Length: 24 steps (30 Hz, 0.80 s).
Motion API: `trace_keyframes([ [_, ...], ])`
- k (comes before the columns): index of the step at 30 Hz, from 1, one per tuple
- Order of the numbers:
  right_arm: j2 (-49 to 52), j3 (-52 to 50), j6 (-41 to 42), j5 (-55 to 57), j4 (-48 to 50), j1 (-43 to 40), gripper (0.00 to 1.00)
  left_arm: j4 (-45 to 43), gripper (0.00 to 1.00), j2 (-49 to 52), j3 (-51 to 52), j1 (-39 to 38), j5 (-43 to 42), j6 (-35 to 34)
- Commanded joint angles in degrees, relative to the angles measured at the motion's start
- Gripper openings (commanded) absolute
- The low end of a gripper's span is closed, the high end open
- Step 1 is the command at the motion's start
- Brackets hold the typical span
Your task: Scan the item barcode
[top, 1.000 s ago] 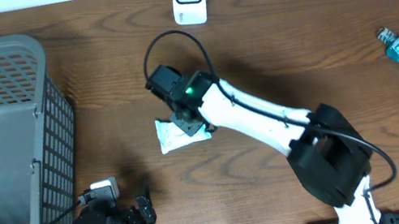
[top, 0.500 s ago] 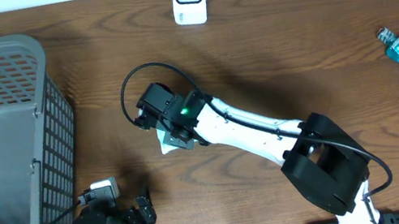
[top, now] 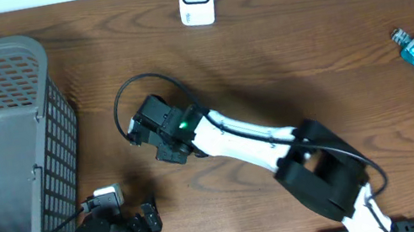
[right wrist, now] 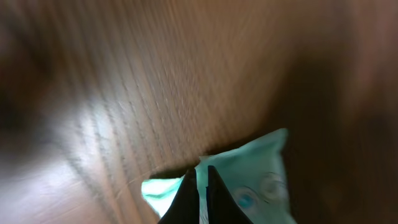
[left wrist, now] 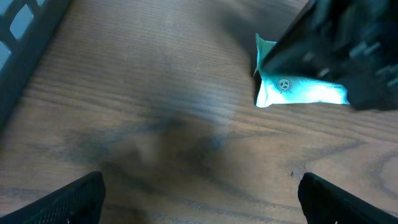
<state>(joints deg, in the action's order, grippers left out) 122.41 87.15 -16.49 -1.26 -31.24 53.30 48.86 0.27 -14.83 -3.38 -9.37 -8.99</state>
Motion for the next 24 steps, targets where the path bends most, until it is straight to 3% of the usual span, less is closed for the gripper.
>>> trace_keyframes([
  [1, 3.3, -0.2, 4.2, 4.7, 0.2, -0.5, 0.01, 1.9, 0.99, -0.1, 0.5, 0.2, -0.7, 0.1],
  [8, 3.0, 0.6, 12.5, 15.0, 0.5, -6.7, 0.01, 1.9, 0.99, -0.1, 0.5, 0.2, -0.7, 0.1],
  [15, 2.9, 2.8, 22.3, 16.3, 0.1, -14.9, 0.01, 1.9, 0.99, -0.1, 0.5, 0.2, -0.7, 0.1],
  [20, 0.4, 10.9, 22.7, 13.4, -9.6, -17.1, 0.01, 1.9, 0.99, -0.1, 0.5, 0.2, -0.7, 0.1],
  [24, -2.5, 16.3, 29.2, 8.1, -17.9, -16.5, 0.11, 1.9, 0.99, -0.1, 0.5, 0.2, -0.7, 0.1],
])
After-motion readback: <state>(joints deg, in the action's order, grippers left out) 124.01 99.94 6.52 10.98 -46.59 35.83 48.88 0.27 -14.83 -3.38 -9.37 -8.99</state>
